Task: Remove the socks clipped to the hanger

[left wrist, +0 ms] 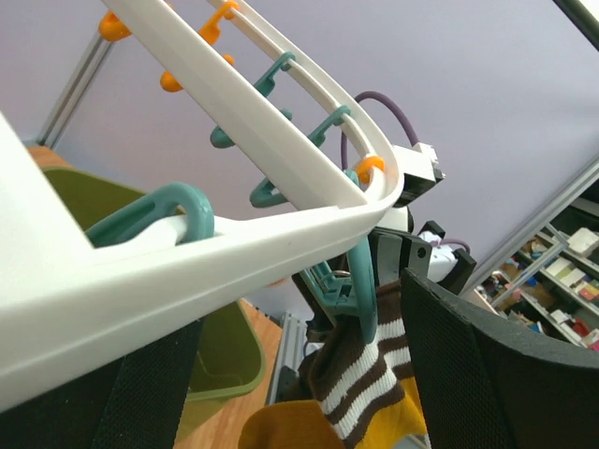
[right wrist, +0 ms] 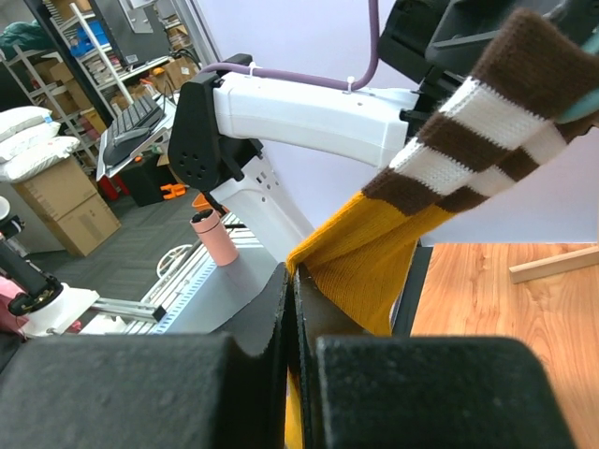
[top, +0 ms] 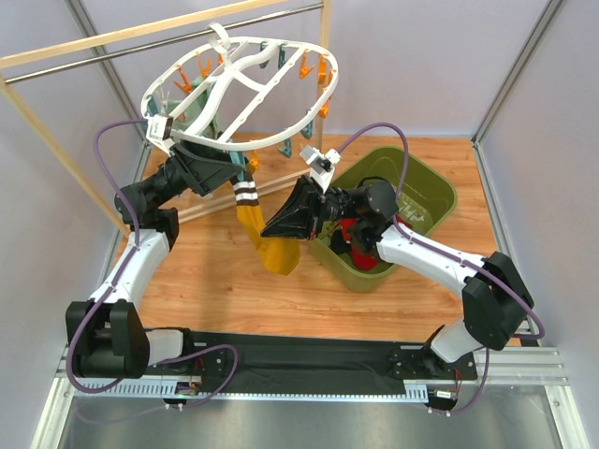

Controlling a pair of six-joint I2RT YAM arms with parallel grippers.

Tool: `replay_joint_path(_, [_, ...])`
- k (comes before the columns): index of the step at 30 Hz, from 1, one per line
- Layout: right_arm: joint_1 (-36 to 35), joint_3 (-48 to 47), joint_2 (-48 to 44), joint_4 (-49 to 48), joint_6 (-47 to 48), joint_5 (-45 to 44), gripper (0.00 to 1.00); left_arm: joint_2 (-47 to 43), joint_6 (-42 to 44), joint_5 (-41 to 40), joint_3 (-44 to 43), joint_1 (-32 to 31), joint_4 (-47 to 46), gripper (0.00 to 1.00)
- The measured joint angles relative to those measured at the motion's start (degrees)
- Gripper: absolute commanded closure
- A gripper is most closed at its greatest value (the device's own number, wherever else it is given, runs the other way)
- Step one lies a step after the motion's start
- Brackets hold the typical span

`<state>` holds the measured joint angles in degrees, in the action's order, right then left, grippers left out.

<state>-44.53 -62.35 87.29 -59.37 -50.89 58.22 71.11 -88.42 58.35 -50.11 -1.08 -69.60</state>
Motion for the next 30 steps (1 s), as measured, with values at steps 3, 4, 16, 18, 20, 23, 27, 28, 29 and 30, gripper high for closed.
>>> replay_joint_path(3, [0.00,-0.09,0.00,0.02,-0.09,0.48,1.00,0.35,-0.39,-0.24,-0.09,0.00,0.02,0.11])
replay_joint_path(4, [-0.02,-0.11,0.00,0.02,-0.09,0.57,1.00,0.35,-0.44,-0.28,-0.35,0.00,0.00,0.11])
replay_joint_path(16, [-0.42,-0.61,0.74,0.02,-0.11,0.90,1.00,0.46,-3.13,-0.66,-2.43,0.00,-0.02,0.31])
replay_joint_path(18, [-0.44,-0.61,0.83,0.02,-0.11,0.90,1.00,0.46,-3.58,-0.72,-2.47,0.00,0.00,0.37])
replay_joint_path(20, [-0.44,-0.61,0.83,0.00,-0.11,0.90,1.00,0.46,-4.09,-0.74,-2.62,0.00,0.00,0.39])
replay_joint_path(23, [-0.46,-0.61,0.83,0.00,-0.13,0.90,1.00,0.35,-4.76,-0.74,-3.06,0.00,-0.02,0.46])
replay_joint_path(27, [-0.46,-0.61,0.83,0.00,-0.13,0.87,1.00,0.24,-5.49,-0.63,-3.17,-0.02,-0.02,0.44])
replay_joint_path(28, [-0.46,-0.61,0.83,0.00,-0.13,0.90,1.00,0.24,-5.64,-0.57,-3.21,-0.02,-0.02,0.33])
replay_joint_path(29, [-0.46,-0.61,0.83,0.00,-0.13,0.90,1.00,0.24,-5.70,-0.50,-3.26,-0.02,-0.02,0.31])
replay_joint_path(30, [-0.46,-0.61,0.83,0.00,-0.13,0.90,1.00,0.24,-6.05,-0.33,-3.45,-0.02,0.00,0.30])
